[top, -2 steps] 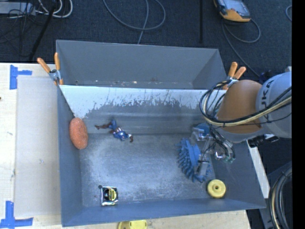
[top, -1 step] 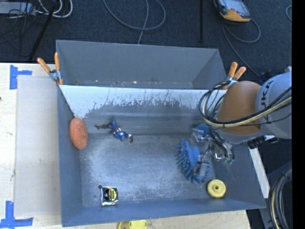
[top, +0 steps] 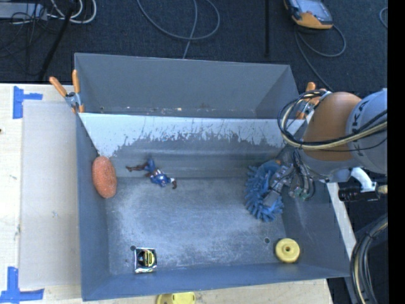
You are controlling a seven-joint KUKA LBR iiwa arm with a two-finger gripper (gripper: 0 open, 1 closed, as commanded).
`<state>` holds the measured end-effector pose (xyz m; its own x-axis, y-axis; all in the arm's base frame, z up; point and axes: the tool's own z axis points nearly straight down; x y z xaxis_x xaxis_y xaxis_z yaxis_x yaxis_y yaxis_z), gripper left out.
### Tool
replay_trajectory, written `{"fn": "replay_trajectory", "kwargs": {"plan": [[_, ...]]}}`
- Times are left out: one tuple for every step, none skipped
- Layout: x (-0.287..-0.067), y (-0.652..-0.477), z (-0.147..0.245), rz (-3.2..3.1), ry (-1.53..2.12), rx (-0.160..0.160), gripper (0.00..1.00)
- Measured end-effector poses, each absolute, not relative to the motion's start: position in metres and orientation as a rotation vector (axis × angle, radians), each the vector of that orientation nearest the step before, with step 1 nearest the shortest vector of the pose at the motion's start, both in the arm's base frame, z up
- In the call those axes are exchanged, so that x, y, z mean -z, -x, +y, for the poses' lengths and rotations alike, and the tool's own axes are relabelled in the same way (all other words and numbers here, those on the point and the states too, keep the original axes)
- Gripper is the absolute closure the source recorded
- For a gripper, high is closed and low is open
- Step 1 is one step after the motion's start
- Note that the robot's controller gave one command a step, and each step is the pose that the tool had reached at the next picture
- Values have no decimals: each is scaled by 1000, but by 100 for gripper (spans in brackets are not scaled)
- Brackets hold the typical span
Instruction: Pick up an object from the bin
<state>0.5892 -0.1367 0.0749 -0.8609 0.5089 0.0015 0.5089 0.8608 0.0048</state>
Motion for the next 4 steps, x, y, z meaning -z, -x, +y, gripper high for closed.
{"fn": "replay_trajectory", "kwargs": {"plan": [[-75,-589,-136,-3031,825,7,100],[-95,-584,-120,-3034,824,-1,100],[-93,-586,-99,-3036,821,1,100],[-116,-582,-94,-3027,811,-1,100]]}}
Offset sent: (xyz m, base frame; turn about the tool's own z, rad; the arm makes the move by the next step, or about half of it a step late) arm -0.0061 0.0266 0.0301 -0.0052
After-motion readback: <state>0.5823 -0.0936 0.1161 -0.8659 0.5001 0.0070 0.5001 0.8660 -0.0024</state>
